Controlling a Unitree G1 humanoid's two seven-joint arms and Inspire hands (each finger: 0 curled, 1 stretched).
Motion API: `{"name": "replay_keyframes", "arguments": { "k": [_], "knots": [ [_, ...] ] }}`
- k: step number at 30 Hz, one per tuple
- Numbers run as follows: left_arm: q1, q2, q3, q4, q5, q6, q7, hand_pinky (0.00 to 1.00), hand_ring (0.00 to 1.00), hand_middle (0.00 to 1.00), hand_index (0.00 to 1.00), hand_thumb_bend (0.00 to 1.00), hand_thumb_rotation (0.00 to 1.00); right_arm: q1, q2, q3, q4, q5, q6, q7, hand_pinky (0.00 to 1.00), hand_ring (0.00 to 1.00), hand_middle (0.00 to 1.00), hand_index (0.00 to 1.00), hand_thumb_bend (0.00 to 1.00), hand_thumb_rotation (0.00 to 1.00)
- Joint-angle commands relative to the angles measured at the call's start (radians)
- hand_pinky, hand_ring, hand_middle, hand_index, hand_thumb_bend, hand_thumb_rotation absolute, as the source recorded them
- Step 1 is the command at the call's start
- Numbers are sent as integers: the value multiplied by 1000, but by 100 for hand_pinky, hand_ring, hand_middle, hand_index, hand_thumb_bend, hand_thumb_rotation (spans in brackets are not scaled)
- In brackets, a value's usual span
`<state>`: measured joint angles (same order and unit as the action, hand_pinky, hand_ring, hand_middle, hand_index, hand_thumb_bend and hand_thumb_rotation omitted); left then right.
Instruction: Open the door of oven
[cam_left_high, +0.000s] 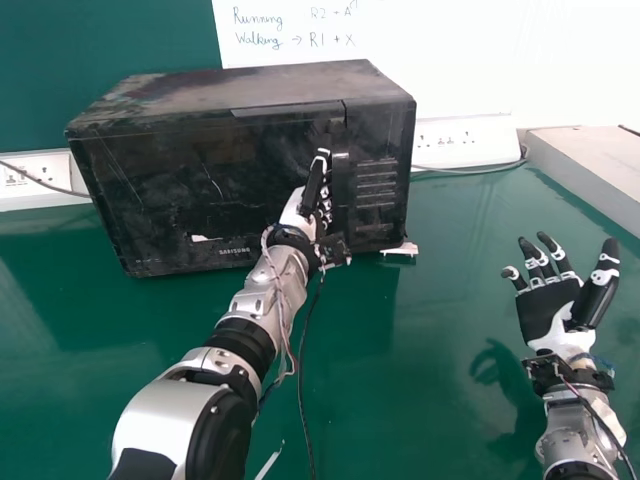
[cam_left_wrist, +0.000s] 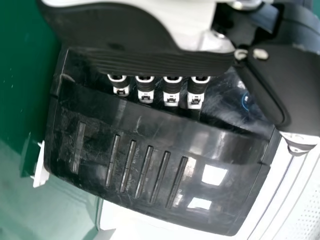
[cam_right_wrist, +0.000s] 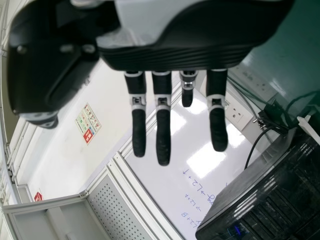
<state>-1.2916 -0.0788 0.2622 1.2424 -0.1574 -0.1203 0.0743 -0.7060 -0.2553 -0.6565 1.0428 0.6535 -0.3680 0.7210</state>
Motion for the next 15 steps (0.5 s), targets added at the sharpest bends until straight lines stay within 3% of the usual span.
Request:
{"name": "replay_keyframes", "arguments": {
  "k": [1,11,15],
  "knots": [
    [-14,-14,-16,20,20,-11,4,27,38,47,54,82,86,29,11,1,8,2,12,-1,73,91,90,84,100,90],
    [-6,-30,-38,37,61,-33,-14,25,36,43,53,80,89,32,14,4,1,0,14,-5,74,91,91,85,100,89],
    [-6,-31,-43,41,72,-34,-45,20,30,39,53,80,90,34,15,3,-2,4,16,5,74,92,90,84,100,90]
  ]
}}
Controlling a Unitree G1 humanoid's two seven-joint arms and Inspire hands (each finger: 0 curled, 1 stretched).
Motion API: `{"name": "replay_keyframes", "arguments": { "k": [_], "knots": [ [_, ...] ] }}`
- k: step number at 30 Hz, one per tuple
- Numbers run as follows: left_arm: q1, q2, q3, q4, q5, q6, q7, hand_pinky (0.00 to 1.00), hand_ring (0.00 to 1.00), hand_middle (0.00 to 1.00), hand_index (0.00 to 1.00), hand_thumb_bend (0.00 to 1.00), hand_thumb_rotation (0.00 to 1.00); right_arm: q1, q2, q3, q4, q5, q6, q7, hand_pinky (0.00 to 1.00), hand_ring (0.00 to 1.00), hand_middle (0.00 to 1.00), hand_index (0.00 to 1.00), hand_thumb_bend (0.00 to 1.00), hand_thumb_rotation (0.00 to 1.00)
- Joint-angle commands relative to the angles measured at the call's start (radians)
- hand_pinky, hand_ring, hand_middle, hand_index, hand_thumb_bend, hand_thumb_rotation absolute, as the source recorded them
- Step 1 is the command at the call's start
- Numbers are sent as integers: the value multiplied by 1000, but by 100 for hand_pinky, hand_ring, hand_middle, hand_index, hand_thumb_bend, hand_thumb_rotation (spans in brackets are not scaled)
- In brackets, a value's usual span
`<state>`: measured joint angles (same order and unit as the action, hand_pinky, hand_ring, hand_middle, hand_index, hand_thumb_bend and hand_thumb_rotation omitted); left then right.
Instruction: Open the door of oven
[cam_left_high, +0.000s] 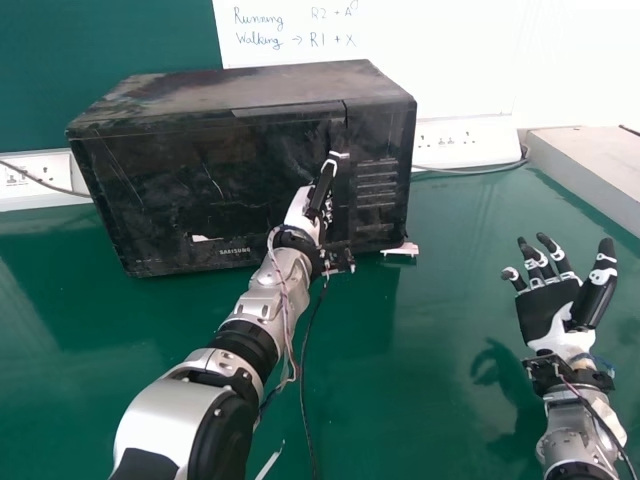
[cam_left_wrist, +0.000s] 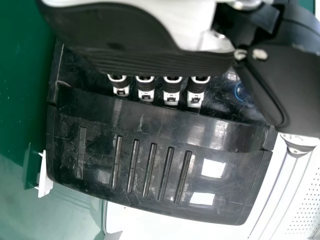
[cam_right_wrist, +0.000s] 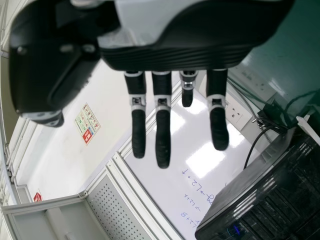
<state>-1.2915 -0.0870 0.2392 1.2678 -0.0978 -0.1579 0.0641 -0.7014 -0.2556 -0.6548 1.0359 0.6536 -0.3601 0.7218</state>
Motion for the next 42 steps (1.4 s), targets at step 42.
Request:
{"name": "replay_keyframes", "arguments": {
  "k": [42],
  "knots": [
    [20,-31,-106,26,107,-15,-124,5,10,16,27,81,88,25,20,0,-5,9,24,11,71,90,91,85,100,87]
  ]
}}
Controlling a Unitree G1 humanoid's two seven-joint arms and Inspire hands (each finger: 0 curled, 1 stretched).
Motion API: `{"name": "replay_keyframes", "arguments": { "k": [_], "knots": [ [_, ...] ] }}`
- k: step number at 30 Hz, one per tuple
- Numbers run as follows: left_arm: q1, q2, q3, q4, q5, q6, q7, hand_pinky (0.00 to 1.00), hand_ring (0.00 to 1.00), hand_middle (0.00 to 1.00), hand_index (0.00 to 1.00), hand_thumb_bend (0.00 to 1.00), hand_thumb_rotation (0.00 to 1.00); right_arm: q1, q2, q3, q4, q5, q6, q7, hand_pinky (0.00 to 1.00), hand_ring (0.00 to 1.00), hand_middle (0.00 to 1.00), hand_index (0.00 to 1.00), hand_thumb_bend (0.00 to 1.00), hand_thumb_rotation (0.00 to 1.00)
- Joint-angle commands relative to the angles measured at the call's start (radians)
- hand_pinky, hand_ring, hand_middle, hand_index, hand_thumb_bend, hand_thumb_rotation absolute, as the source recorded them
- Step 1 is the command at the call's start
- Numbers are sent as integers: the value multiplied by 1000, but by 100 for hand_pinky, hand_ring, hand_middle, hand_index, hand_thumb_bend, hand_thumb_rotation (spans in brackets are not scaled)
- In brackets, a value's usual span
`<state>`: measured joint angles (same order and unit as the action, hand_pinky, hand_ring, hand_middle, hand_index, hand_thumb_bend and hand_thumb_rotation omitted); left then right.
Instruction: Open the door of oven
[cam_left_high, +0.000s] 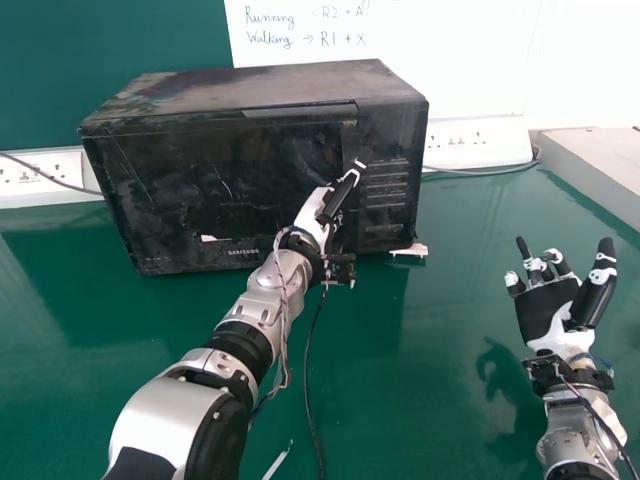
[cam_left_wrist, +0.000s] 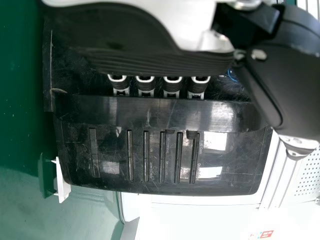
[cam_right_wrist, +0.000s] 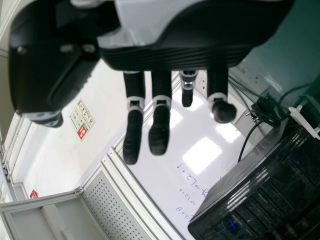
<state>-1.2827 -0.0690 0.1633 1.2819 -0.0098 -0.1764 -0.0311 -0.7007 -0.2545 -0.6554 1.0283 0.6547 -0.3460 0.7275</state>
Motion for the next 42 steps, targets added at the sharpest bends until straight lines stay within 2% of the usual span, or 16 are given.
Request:
{"name": "replay_keyframes", "arguments": {
  "k": [1,9,18,25,37,42],
  "knots": [
    [12,-49,-30,12,19,4,-30,5,10,16,27,81,88,25,20,1,1,6,7,2,72,89,90,85,100,88],
    [20,-51,-28,5,2,-5,-56,3,8,14,24,79,87,23,22,1,2,5,8,-3,69,88,89,84,100,87],
    [32,-60,21,-28,-82,-11,-148,2,6,11,14,76,87,23,29,3,-6,1,7,-14,66,87,89,83,100,88],
    [42,-60,23,-56,-114,-1,-182,2,6,10,13,77,86,23,30,6,-9,0,7,-20,64,86,89,83,100,88],
    [107,-60,12,-155,-152,15,-258,1,6,10,16,76,84,16,25,6,3,2,10,-23,62,84,89,83,100,88],
    [125,-53,4,-189,-181,50,-349,0,5,10,15,76,85,16,27,9,-1,-1,10,-32,60,83,86,83,100,87]
  ]
}}
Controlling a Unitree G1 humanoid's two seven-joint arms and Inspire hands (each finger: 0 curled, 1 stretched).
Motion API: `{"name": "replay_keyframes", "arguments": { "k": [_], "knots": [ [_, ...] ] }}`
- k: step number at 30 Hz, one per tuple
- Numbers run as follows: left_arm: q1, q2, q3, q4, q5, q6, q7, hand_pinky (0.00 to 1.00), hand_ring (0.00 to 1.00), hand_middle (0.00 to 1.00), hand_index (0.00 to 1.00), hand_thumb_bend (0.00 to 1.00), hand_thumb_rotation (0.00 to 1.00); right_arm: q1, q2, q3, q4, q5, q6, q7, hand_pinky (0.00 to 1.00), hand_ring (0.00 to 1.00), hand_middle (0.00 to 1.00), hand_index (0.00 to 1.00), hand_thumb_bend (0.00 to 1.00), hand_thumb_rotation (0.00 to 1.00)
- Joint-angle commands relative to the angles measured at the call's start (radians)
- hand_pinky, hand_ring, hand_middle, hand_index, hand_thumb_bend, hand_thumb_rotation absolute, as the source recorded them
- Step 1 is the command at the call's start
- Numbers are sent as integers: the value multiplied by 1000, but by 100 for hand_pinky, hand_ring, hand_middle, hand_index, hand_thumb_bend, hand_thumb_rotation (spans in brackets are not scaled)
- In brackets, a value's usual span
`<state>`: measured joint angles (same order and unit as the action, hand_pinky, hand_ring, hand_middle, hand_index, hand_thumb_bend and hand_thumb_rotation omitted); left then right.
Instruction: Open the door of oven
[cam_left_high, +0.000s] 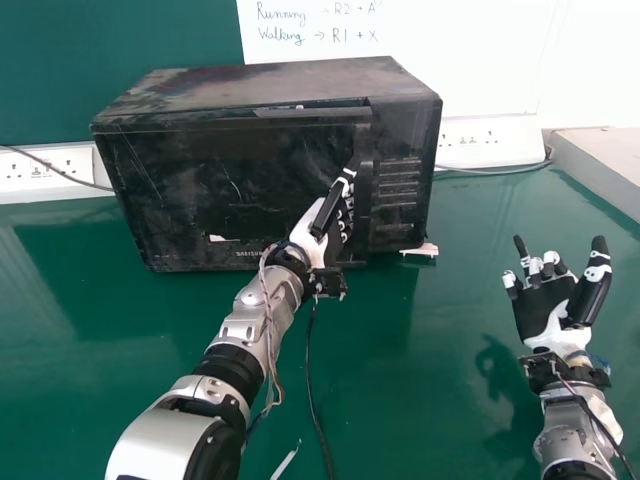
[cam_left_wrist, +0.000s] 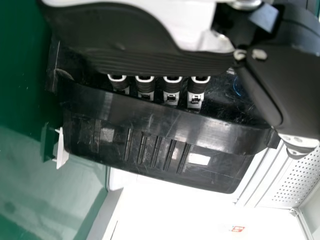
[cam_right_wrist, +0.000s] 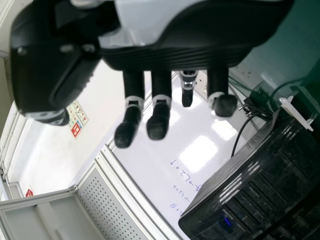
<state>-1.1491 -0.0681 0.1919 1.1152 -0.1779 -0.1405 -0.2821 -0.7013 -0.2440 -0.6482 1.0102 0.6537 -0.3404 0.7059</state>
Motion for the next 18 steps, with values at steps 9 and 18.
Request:
{"name": "replay_keyframes", "arguments": {
  "k": [9,18],
  "knots": [
    [-43,-16,-33,15,-29,79,-279,0,5,10,13,78,84,19,19,11,8,-7,0,-31,50,63,73,78,100,86],
    [-50,-14,-42,34,-17,73,-291,0,5,10,13,80,83,90,76,66,-236,-15,56,-133,24,28,33,35,96,83]
  ]
}}
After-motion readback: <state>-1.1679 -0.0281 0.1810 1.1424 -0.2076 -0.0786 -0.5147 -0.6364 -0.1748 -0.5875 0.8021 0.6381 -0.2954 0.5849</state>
